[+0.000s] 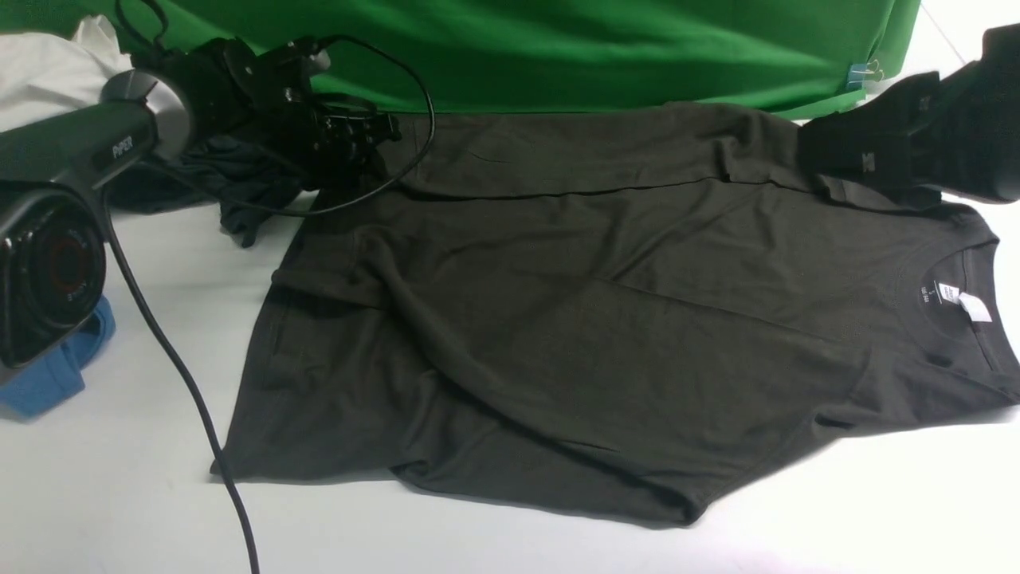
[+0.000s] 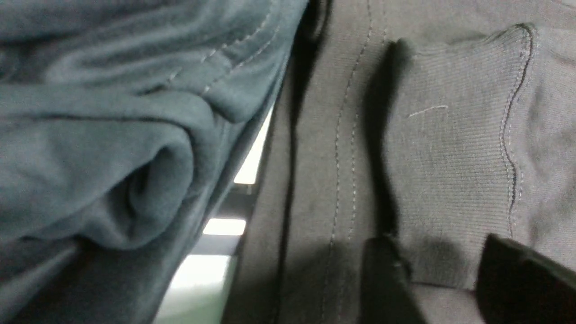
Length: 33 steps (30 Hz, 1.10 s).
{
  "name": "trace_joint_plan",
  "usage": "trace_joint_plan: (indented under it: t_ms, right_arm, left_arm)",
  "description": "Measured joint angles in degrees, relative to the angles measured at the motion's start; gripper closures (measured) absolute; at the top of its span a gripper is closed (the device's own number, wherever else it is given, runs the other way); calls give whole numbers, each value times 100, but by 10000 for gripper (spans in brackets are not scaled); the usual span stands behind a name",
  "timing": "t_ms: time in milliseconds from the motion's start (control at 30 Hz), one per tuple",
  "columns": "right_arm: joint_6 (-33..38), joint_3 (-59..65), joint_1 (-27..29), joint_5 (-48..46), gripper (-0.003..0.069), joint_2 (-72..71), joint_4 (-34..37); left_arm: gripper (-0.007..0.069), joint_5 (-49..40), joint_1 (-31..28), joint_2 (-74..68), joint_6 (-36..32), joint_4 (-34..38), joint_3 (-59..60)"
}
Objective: Fold a long-sleeved shirt on a white desktop.
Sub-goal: 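Grab the top left corner of the dark shirt with the left gripper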
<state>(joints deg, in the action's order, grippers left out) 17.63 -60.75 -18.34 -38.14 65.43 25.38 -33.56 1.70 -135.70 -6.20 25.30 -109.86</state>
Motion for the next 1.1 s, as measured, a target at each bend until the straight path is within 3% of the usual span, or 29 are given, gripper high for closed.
trace_joint_plan:
  t_ms: [133, 333, 867, 1100]
  right_arm:
    - [-45, 0, 0, 0, 418, 0, 0]
    - [-52, 0, 0, -30, 418, 0, 0]
    - [-61, 0, 0, -106, 418, 0, 0]
    - [-65, 0, 0, -116, 418, 0, 5]
  left_arm:
    - [216, 120, 0, -94, -359, 265, 0]
    - [228, 276, 0, -136, -714, 625, 0]
    - [597, 289, 0, -141, -1200, 922, 0]
    - [606, 41, 0, -127, -1458, 1126, 0]
